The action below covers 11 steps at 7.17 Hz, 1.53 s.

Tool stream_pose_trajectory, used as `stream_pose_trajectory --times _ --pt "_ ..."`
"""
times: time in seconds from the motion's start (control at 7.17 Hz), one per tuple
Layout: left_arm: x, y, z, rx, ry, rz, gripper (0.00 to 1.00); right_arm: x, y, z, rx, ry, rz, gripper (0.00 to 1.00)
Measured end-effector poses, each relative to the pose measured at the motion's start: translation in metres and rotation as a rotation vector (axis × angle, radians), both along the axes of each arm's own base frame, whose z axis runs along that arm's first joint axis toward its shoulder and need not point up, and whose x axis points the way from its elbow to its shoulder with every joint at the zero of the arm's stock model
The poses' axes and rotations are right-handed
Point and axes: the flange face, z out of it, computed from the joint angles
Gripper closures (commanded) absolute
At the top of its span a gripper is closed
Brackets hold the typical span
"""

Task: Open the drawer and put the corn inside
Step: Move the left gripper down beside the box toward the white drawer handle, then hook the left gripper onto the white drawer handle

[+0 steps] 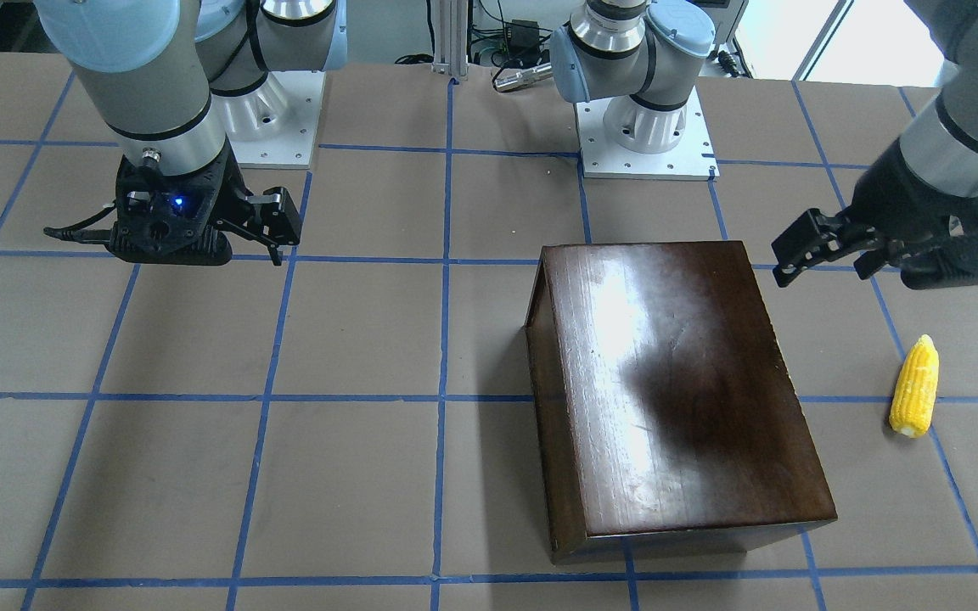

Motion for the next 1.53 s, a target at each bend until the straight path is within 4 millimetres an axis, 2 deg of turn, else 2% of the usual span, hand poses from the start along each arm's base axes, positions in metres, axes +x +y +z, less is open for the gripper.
stream_pose_trajectory --times 0.28,0.56,0.84,1.12,1.53 --pt "0.049 -0.018 -0.034 0.017 0.024 -0.005 0.0 0.0 0.0 0.0 0.0 0.0 0.0 0.0" --pt "0.071 -0.037 -0.069 0.012 0.059 -0.035 0.0 0.0 0.0 0.0 0.0 0.0 0.0 0.0" --pt "0.077 -0.049 -0.095 0.022 0.09 -0.134 0.0 0.0 0.0 0.0 0.001 -0.001 0.0 0.0" --pt "0.073 -0.054 -0.11 0.007 0.157 -0.193 0.0 0.0 0.0 0.0 0.001 -0.001 0.0 0.0" --pt "0.076 -0.049 -0.128 -0.001 0.199 -0.197 0.0 0.0 0.0 0.0 0.001 -0.001 0.0 0.0"
